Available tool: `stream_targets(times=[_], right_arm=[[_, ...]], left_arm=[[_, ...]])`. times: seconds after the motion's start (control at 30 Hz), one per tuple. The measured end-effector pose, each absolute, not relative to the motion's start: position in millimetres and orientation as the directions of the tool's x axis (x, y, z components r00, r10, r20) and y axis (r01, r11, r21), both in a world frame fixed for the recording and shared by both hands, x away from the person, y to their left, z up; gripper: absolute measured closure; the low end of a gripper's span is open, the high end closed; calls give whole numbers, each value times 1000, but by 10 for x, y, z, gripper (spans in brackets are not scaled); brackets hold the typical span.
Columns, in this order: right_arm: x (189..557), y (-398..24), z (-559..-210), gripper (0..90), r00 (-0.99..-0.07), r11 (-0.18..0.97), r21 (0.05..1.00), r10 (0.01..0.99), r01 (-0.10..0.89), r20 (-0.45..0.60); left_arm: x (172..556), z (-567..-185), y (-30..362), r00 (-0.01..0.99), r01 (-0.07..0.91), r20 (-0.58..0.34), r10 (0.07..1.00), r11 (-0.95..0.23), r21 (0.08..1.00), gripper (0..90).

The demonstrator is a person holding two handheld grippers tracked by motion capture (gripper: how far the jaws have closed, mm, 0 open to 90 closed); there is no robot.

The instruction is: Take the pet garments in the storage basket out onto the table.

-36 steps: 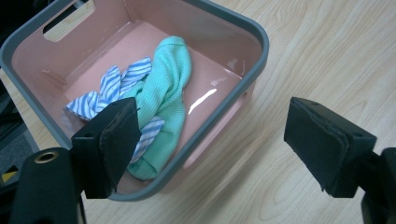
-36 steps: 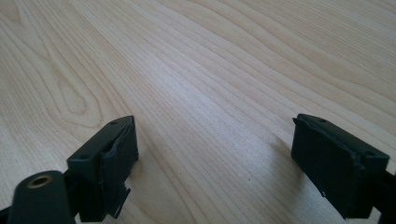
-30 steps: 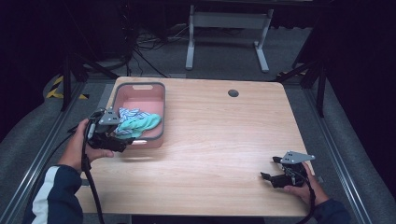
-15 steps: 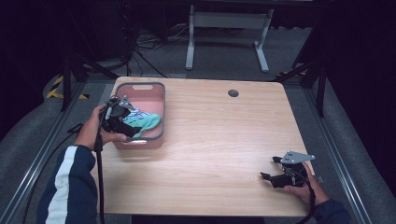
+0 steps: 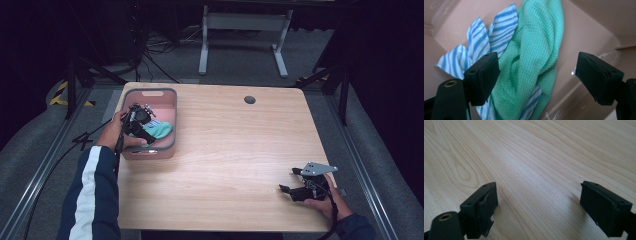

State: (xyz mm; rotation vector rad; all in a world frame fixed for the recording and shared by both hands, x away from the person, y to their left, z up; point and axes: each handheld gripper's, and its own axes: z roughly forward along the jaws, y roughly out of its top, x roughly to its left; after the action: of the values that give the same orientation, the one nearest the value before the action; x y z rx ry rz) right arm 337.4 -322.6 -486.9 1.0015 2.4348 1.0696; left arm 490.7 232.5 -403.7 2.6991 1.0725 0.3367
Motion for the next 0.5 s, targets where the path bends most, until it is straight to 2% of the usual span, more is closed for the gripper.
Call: stream_targets(times=[0.3,0.5], right_arm=[[3374,-3226,-4869,152,-712,480,735,702,479,6],[3374,-3226,-4869,152,-712,480,735,702,480,7]], left_arm=[[5034,-4160,2235,714,660,138,686,-726,192,189],[5120,-4313,2182,723,670,141,676,-736,94,178]])
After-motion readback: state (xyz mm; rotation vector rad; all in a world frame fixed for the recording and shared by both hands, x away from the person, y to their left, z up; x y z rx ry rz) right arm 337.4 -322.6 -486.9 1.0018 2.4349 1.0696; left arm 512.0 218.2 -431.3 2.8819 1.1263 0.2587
